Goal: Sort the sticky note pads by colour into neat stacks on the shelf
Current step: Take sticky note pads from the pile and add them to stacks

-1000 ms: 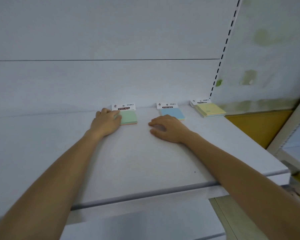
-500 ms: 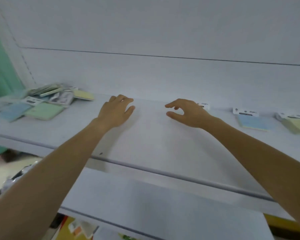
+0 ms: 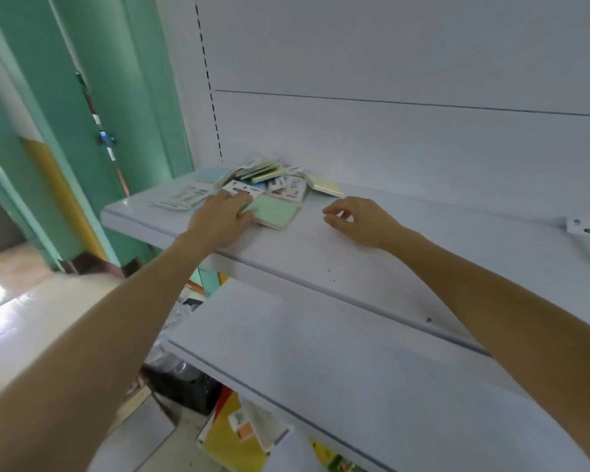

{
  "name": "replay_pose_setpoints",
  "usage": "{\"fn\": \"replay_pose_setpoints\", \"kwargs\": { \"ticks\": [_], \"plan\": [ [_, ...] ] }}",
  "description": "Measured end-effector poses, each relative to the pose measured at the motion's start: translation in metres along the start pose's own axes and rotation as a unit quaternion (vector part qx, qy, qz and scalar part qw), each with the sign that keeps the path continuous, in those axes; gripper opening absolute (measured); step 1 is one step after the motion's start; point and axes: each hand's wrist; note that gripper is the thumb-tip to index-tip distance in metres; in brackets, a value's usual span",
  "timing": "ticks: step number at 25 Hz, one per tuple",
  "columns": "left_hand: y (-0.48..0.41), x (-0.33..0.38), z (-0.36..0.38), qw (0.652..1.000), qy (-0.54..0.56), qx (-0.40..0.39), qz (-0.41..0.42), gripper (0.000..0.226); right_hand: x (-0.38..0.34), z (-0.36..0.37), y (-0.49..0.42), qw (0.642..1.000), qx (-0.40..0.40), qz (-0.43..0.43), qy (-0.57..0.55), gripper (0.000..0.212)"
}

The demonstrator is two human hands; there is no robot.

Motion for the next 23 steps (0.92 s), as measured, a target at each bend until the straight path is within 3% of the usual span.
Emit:
{"fn": "replay_pose_setpoints", "kwargs": {
  "ticks": [7,10,13,15,17,19,23],
  "plan": [
    [-0.033,0.015,0.003,0.999,0.002,-0.015,-0.052,0.064,0.046,0.012,-0.076,0.970,0.166,0.166,-0.066,0.030],
    [-0.040,0.027,0.005,0.998,-0.032,-0.039,-0.036,0.073,0.064,0.010,-0.099,0.962,0.145,0.218,-0.073,0.047],
    [-0.046,0.032,0.011,0.996,-0.048,-0.062,-0.039,0.077,0.078,0.015,-0.116,0.965,0.063,0.245,-0.074,0.064],
    [-0.050,0.036,0.016,0.996,-0.051,-0.067,-0.032,0.077,0.083,0.018,-0.123,0.966,0.009,0.241,-0.093,0.073],
    [-0.052,0.041,0.019,0.997,-0.011,-0.073,-0.015,0.075,0.085,0.022,-0.125,0.967,0.005,0.217,-0.133,0.075],
    [-0.053,0.043,0.017,0.994,0.058,-0.087,0.010,0.074,0.086,0.028,-0.122,0.967,0.053,0.170,-0.184,0.072],
    [-0.057,0.052,0.011,0.968,0.213,-0.134,0.020,0.062,0.092,0.038,-0.113,0.970,0.146,0.108,-0.159,0.055]
  ]
}}
Point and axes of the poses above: each hand's wrist, its own y-axis away from the middle knuckle, its own z-axis out of the palm, x = y × z, and after that the axes turned 13 degrees about -z, right-handed
